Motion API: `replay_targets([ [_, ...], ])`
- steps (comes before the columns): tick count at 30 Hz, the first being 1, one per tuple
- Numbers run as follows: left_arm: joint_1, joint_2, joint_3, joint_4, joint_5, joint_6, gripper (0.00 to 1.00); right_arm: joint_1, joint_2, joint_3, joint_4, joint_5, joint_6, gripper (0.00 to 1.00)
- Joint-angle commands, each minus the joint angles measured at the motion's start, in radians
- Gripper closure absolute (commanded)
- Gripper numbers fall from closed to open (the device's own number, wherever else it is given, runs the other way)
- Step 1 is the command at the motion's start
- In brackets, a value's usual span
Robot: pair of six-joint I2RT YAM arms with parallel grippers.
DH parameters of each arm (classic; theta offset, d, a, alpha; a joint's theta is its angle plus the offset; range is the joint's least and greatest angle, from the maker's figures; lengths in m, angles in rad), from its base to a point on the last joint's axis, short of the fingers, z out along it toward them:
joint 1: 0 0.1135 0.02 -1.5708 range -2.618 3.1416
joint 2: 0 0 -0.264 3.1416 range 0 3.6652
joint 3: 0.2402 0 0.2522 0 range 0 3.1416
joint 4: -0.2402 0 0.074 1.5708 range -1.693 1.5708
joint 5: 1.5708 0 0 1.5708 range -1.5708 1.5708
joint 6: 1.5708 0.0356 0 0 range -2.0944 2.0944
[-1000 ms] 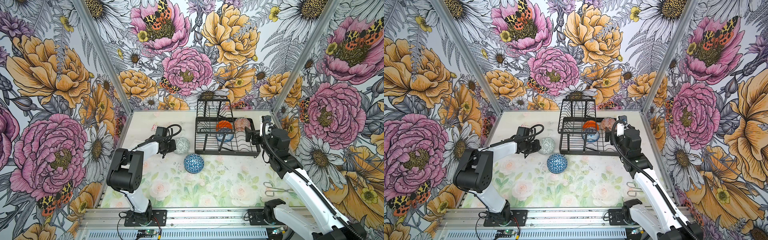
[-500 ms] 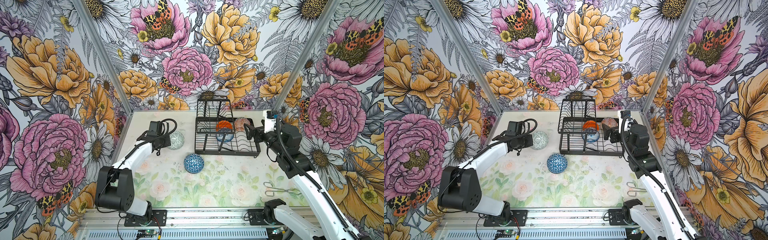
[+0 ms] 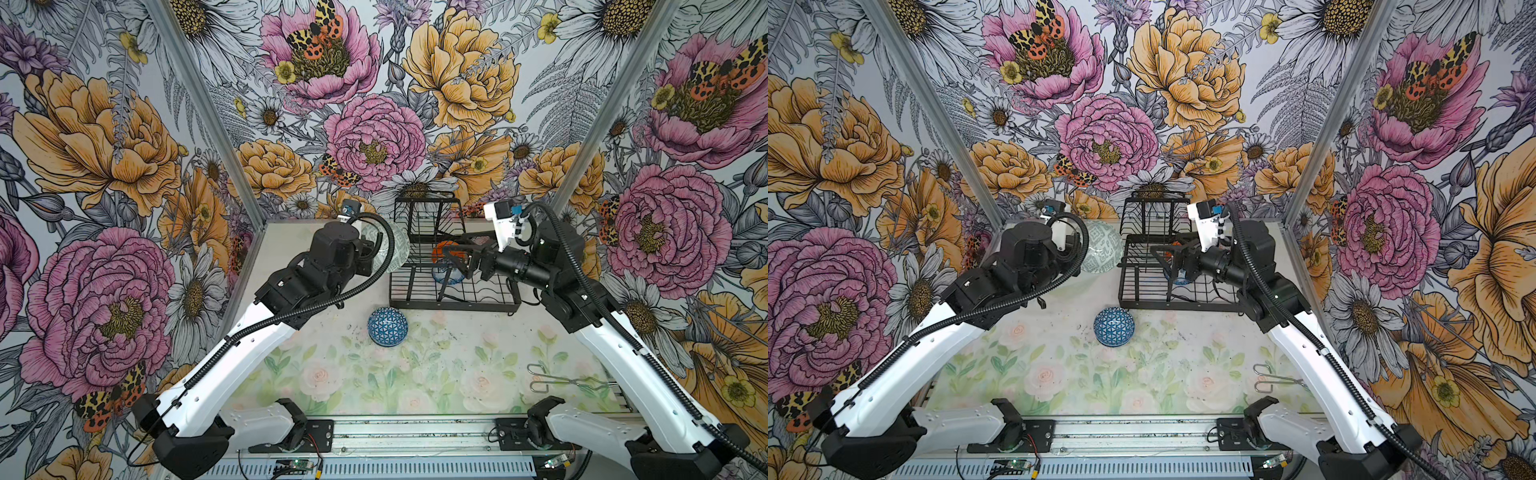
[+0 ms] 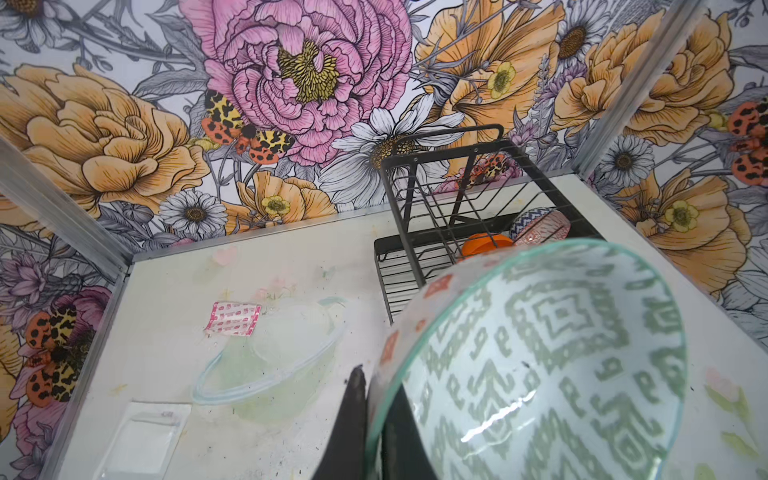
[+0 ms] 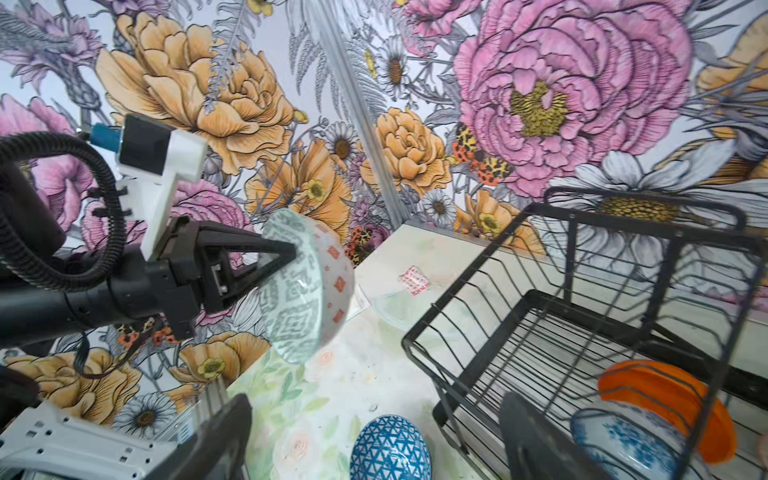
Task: Load the bowls into the dish rack
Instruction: 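Hand the pale green bowl from the left gripper to the right gripper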
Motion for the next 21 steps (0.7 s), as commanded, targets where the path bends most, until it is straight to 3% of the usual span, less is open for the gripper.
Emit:
replay_targets([
  [1, -0.087, 0.077, 0.063, -0.020, -0.186, 0.056, 1.00, 0.034, 0.031, 0.036, -0.006, 0.029, 0.063, 0.09],
  [9, -0.205, 0.173, 0.171, -0.019, -0.272, 0.110, 1.00, 0.067, 0.081, 0.053, -0.033, 0.106, 0.093, 0.23],
  [17, -0.248, 0.178, 0.207, -0.018, -0.262, 0.110, 1.00, 0.101, 0.105, 0.071, -0.116, 0.234, 0.045, 0.32],
  [21, -0.253, 0.157, 0.201, 0.001, -0.190, 0.107, 1.00, 0.111, 0.119, 0.075, -0.117, 0.255, 0.038, 0.45],
])
